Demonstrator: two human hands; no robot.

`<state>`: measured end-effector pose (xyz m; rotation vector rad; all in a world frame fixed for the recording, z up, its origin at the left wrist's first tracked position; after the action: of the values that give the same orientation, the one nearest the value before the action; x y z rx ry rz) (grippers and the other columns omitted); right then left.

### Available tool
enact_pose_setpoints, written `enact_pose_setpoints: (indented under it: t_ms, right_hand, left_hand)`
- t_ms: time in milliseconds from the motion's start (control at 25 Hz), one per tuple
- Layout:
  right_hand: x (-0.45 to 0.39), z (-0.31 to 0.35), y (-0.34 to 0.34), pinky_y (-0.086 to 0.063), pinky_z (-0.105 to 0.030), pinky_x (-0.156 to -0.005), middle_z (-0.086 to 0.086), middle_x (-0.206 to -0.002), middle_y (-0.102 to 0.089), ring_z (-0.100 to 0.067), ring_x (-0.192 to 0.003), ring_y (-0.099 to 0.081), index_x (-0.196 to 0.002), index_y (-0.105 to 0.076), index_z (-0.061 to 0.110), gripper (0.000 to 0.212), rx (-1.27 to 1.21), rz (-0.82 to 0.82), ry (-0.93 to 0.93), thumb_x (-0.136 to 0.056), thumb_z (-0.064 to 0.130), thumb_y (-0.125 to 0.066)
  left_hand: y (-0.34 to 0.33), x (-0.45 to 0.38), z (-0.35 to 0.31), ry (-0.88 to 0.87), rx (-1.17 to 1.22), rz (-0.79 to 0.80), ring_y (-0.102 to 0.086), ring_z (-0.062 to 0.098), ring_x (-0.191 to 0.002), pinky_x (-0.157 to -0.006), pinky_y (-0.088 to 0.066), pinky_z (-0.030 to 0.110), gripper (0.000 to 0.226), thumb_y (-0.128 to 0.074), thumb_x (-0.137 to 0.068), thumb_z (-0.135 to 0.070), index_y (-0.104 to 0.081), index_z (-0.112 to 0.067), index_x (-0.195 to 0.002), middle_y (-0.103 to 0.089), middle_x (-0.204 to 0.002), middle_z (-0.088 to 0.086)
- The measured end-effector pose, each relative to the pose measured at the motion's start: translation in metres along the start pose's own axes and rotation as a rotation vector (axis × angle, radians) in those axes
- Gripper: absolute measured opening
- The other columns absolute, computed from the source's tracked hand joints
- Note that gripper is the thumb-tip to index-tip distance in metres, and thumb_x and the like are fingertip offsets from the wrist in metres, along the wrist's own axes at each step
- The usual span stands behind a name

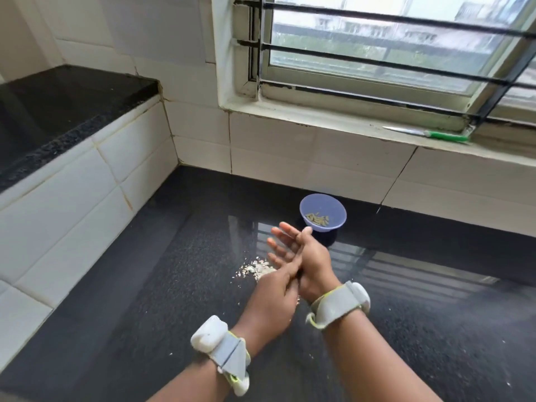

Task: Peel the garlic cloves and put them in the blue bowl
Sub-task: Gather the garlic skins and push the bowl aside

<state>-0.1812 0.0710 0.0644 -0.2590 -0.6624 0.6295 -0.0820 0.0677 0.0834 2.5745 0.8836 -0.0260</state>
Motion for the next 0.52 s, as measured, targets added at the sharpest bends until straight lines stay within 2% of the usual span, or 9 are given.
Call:
enact_pose_setpoints:
  t_ms: [80,120,200,240,280,320,360,440,520]
  right_hand:
    - [-0.003,0.004,0.004,-0.055,-0.025,-0.067,-0.007,-0.09,-0.067,-0.015,-0.074,-0.064,-0.116,-0.061,-0.003,0.028,0.177,-0.03,0.129,-0.103,0.017,-0.045]
    - [-0.005,0.004,0.012,-0.056,-0.022,-0.06,-0.007,-0.083,-0.067,-0.013,-0.065,-0.063,-0.113,-0.064,-0.004,0.022,0.296,-0.052,0.209,-0.099,0.01,-0.054]
    - [0.008,0.005,0.032,-0.054,-0.027,-0.052,-0.003,-0.075,-0.07,-0.012,-0.053,-0.062,-0.102,-0.071,0.01,0.014,0.647,-0.174,0.389,-0.094,0.017,-0.063]
    - [0.019,0.004,0.05,-0.054,-0.028,-0.056,0.0,-0.076,-0.071,-0.013,-0.057,-0.065,-0.099,-0.072,0.017,0.014,0.805,-0.232,0.474,-0.096,0.023,-0.06]
    - [0.029,-0.001,0.073,-0.054,-0.026,-0.066,0.0,-0.083,-0.073,-0.017,-0.07,-0.069,-0.103,-0.071,0.02,0.018,0.924,-0.266,0.569,-0.098,0.026,-0.055]
    - [0.043,-0.009,0.097,-0.049,-0.025,-0.08,-0.002,-0.098,-0.073,-0.021,-0.089,-0.069,-0.11,-0.069,0.019,0.027,1.046,-0.291,0.632,-0.099,0.03,-0.047]
    - [0.059,-0.022,0.123,-0.042,-0.027,-0.094,-0.007,-0.115,-0.069,-0.026,-0.108,-0.063,-0.122,-0.064,0.015,0.043,1.17,-0.333,0.655,-0.097,0.04,-0.039]
    - [0.093,-0.051,0.173,-0.028,-0.04,-0.111,-0.015,-0.141,-0.051,-0.032,-0.135,-0.042,-0.141,-0.045,0.007,0.086,1.371,-0.476,0.566,-0.088,0.07,-0.019]
    - [0.118,-0.081,0.197,-0.019,-0.047,-0.116,-0.021,-0.149,-0.04,-0.029,-0.146,-0.026,-0.148,-0.03,0.005,0.106,1.504,-0.569,0.599,-0.081,0.085,-0.011]
  left_hand:
    - [0.017,0.012,0.01,0.104,0.078,-0.212,-0.064,-0.005,-0.078,-0.073,-0.049,0.016,0.013,-0.07,-0.082,-0.017,-0.075,-0.022,-0.092,-0.073,-0.084,-0.015]
    - [0.025,0.016,0.016,0.161,0.048,-0.302,-0.061,-0.005,-0.062,-0.062,-0.046,0.015,0.006,-0.076,-0.078,-0.021,-0.074,-0.026,-0.076,-0.07,-0.068,-0.018]
    - [0.039,0.022,0.038,0.217,-0.148,-0.343,-0.058,0.0,-0.053,-0.055,-0.044,0.021,0.013,-0.072,-0.081,-0.03,-0.069,-0.03,-0.069,-0.067,-0.059,-0.016]
    - [0.044,0.026,0.046,0.197,-0.219,-0.325,-0.064,0.004,-0.063,-0.06,-0.047,0.023,0.012,-0.066,-0.087,-0.025,-0.071,-0.032,-0.078,-0.07,-0.067,-0.016]
    - [0.05,0.028,0.054,0.162,-0.282,-0.315,-0.068,0.009,-0.08,-0.074,-0.051,0.026,0.022,-0.061,-0.09,-0.014,-0.071,-0.032,-0.092,-0.073,-0.084,-0.014]
    - [0.054,0.032,0.064,0.138,-0.356,-0.31,-0.065,0.014,-0.101,-0.092,-0.048,0.034,0.035,-0.055,-0.089,-0.002,-0.069,-0.03,-0.107,-0.071,-0.106,-0.01]
    - [0.06,0.04,0.073,0.162,-0.451,-0.325,-0.056,0.019,-0.12,-0.107,-0.037,0.043,0.043,-0.052,-0.089,0.002,-0.063,-0.026,-0.119,-0.063,-0.125,-0.006]
    - [0.07,0.063,0.094,0.348,-0.647,-0.395,-0.03,0.023,-0.141,-0.115,-0.012,0.051,0.043,-0.049,-0.095,-0.017,-0.047,-0.019,-0.137,-0.041,-0.147,0.0]
    - [0.07,0.089,0.111,0.53,-0.755,-0.372,-0.016,0.028,-0.145,-0.115,-0.006,0.053,0.066,-0.032,-0.095,-0.051,-0.032,-0.009,-0.145,-0.025,-0.155,0.007]
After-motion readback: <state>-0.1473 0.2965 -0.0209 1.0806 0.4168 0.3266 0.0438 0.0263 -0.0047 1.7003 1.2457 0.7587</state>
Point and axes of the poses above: each hand's wrist, its own x-axis away from the middle knuckle, its own y-axis out of the back of the hand, z = x × y, the point moved 4 cm from there along -x, towards the middle knuckle
